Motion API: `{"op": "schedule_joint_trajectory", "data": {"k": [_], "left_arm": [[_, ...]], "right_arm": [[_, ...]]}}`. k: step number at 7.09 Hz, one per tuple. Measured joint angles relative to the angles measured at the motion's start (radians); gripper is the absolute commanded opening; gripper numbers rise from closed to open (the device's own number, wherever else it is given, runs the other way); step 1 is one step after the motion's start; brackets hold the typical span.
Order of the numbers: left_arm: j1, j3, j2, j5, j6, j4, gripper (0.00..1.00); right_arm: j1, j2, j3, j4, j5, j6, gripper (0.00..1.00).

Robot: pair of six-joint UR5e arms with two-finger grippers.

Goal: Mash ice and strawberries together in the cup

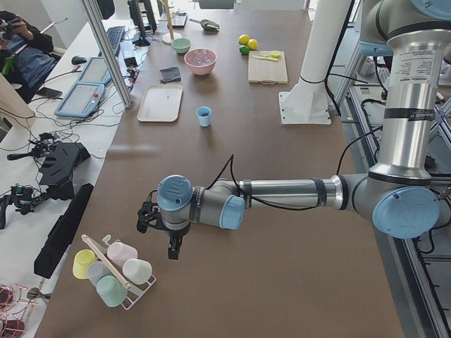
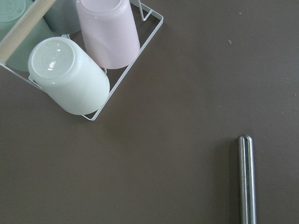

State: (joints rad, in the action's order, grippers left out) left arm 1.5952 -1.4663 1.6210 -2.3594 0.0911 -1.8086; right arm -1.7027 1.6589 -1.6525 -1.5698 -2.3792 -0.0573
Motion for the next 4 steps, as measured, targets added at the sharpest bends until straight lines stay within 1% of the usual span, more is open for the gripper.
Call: {"op": "schedule_joint_trajectory", "data": {"k": [4], "left_arm": [[0.003, 0.002, -0.001, 0.007, 0.001, 0.002, 0.99]], "right_arm": [[0.016, -0.016, 0.019, -0.003, 0.018, 0.005, 1.00]]}}
